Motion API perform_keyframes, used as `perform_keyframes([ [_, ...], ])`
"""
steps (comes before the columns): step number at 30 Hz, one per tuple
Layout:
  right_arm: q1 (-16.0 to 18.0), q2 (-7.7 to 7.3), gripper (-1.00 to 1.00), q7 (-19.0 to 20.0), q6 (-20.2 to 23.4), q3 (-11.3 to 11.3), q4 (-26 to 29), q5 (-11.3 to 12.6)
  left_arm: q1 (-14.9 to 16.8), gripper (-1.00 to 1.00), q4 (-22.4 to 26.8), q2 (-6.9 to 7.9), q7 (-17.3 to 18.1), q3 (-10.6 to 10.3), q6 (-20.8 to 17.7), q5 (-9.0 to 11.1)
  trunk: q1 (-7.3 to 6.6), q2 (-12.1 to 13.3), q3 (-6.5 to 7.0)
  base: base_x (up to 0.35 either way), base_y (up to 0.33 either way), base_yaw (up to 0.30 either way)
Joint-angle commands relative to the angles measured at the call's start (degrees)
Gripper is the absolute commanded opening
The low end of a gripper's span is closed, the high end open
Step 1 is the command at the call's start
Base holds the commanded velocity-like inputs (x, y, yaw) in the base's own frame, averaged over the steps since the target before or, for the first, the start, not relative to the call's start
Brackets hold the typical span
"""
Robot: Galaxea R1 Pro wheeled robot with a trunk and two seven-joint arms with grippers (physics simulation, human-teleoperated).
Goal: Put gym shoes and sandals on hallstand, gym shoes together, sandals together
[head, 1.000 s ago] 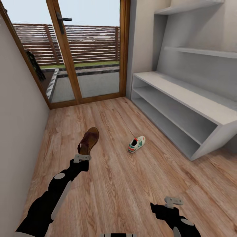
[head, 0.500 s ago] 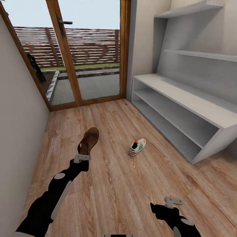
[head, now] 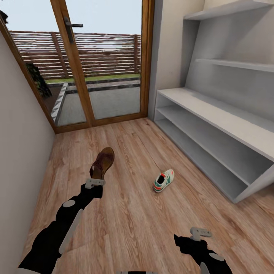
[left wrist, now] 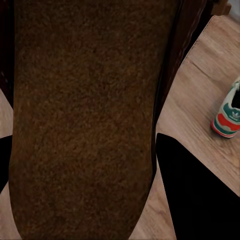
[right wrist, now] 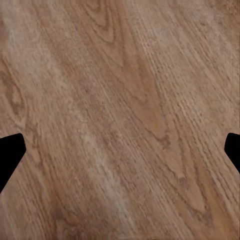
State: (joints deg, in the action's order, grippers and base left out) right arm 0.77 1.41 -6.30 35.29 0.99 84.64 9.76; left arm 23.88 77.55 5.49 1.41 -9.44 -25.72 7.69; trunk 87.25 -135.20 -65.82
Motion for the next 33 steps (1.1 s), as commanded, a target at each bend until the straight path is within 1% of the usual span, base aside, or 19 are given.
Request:
perform_keyframes([
  [1, 0.02, 0.00, 1.00, -0.56, 0.22, 0.06, 0.08, 0.61, 0.03, -1.00, 0.06, 0.04, 0.00, -0.05, -0.29, 0.48, 0.03, -0.02, 0.01, 0.341, 0.109, 0.000],
  [13, 0.02, 0.00, 1.00, -0.55, 0.22, 0.06, 0.08, 0.61, 0.03, -1.00, 0.06, 0.04, 0.00, -0.05, -0.29, 0.48, 0.03, -0.02, 0.99, 0.340, 0.120, -0.041],
  [33, 0.04, 0.01, 1.00, -0.57, 0.22, 0.06, 0.08, 0.61, 0.03, -1.00, 0.06, 0.04, 0.00, -0.13, -0.29, 0.57, 0.03, -0.02, 2.79, 0.315, 0.189, -0.060],
])
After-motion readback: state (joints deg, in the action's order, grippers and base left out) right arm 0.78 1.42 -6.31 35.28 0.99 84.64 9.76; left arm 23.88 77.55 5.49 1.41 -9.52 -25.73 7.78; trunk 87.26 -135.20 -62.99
